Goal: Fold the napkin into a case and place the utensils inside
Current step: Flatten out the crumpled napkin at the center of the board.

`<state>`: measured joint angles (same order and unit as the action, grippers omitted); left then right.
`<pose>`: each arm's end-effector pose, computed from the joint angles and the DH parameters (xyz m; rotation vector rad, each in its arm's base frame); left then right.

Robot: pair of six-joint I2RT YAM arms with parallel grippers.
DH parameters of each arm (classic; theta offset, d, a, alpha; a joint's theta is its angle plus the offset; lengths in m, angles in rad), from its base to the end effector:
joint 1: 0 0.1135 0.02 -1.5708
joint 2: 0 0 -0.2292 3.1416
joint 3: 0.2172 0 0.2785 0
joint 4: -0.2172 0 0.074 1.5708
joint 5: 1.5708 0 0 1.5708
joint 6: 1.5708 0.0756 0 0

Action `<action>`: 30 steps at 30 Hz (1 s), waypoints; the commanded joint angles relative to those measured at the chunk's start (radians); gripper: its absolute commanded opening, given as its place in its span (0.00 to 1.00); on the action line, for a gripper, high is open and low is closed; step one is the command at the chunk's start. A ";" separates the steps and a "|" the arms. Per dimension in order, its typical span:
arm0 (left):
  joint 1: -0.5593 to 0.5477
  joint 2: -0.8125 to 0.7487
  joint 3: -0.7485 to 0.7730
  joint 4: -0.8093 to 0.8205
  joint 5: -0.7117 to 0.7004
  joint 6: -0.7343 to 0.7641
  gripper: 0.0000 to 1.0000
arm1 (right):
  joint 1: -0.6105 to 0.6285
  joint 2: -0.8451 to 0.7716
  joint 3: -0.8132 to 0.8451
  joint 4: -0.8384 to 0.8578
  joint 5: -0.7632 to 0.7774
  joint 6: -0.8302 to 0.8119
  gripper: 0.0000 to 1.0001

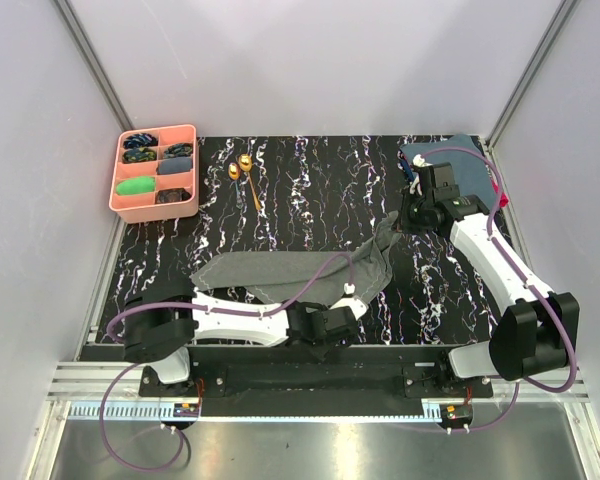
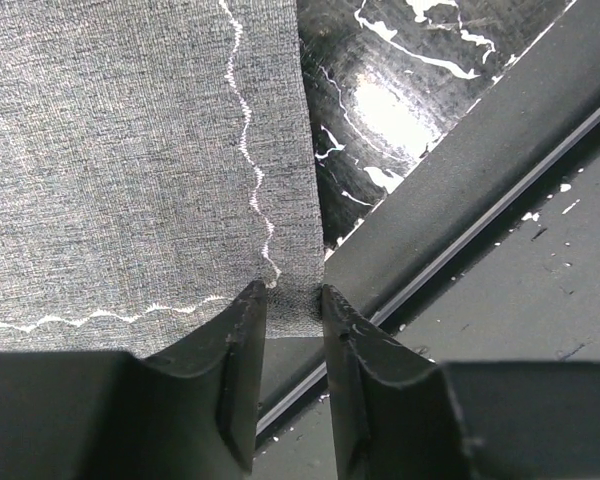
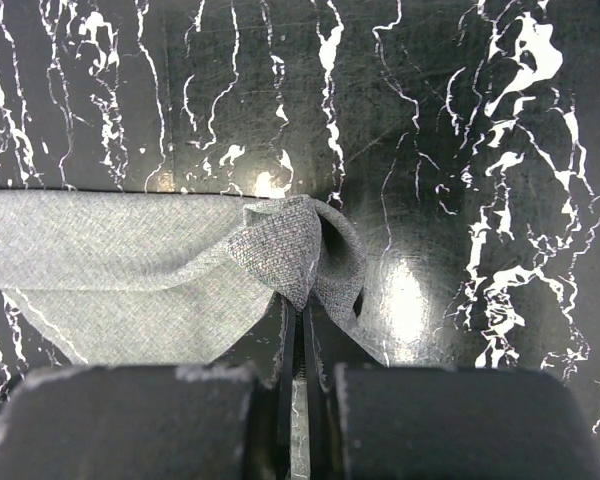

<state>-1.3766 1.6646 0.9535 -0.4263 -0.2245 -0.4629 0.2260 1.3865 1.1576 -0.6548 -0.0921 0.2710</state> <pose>0.0838 -0.3389 0.0756 1.1263 2.4427 -0.2872 0.3407 0.0855 0.2202 0.0149 2.4779 0.3287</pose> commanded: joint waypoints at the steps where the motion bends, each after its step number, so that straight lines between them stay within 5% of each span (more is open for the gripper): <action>1: -0.006 -0.063 0.031 0.024 -0.027 0.000 0.25 | -0.004 -0.038 0.001 0.027 -0.026 0.005 0.00; 4: -0.006 -0.077 0.044 0.002 -0.039 0.000 0.01 | -0.004 -0.035 0.001 0.027 -0.028 0.008 0.00; 11: 0.002 -0.189 0.060 -0.054 -0.099 -0.006 0.00 | -0.004 -0.040 -0.004 0.032 0.035 -0.007 0.00; 17: 0.143 -0.356 0.183 -0.370 -0.605 -0.112 0.00 | -0.004 -0.081 -0.006 0.058 0.157 -0.033 0.00; 22: 0.358 -0.515 0.280 -0.309 -0.716 0.053 0.00 | -0.005 -0.142 0.008 0.103 0.102 -0.042 0.00; 30: 0.373 -0.700 0.514 -0.074 -0.664 0.421 0.00 | -0.004 -0.427 0.053 0.168 -0.087 -0.124 0.00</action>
<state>-1.0008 1.0260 1.3342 -0.6491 -0.8642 -0.2489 0.2260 1.1309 1.1454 -0.5678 -0.0677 0.2054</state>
